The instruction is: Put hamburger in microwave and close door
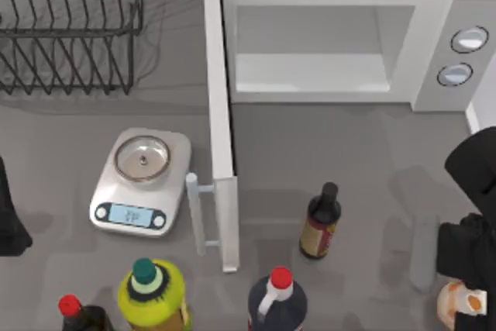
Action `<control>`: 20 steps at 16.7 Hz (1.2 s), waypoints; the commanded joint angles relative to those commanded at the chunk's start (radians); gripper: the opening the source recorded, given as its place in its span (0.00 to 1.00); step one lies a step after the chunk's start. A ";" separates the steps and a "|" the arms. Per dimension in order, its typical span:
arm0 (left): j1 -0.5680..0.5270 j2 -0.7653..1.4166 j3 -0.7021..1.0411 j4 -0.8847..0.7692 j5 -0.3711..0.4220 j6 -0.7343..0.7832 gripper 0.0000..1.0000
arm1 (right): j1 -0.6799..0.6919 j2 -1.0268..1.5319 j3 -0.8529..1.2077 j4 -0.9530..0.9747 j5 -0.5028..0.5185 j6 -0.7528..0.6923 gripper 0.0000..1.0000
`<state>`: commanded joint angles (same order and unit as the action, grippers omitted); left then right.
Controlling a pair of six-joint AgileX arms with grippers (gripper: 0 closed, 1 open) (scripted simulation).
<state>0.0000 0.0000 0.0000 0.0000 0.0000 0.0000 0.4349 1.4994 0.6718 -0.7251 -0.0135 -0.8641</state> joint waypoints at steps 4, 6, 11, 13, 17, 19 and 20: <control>0.000 0.000 0.000 0.000 0.000 0.000 1.00 | -0.002 -0.063 0.113 -0.198 0.000 -0.004 0.00; 0.000 0.000 0.000 0.000 0.000 0.000 1.00 | -0.003 -0.100 0.175 -0.313 0.000 -0.006 0.00; 0.000 0.000 0.000 0.000 0.000 0.000 1.00 | -0.007 -0.162 0.254 -0.422 0.001 -0.002 0.00; 0.000 0.000 0.000 0.000 0.000 0.000 1.00 | -0.007 -0.162 0.254 -0.422 0.001 -0.002 0.00; 0.000 0.000 0.000 0.000 0.000 0.000 1.00 | -0.001 -0.147 0.256 -0.398 0.005 0.007 0.00; 0.000 0.000 0.000 0.000 0.000 0.000 1.00 | 0.005 -0.122 0.266 -0.346 0.018 0.029 0.00; 0.000 0.000 0.000 0.000 0.000 0.000 1.00 | 0.007 -0.104 0.273 -0.311 0.027 0.045 0.00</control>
<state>0.0000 0.0000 0.0000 0.0000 0.0000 0.0000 0.4422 1.3956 0.9444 -1.0362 0.0136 -0.8191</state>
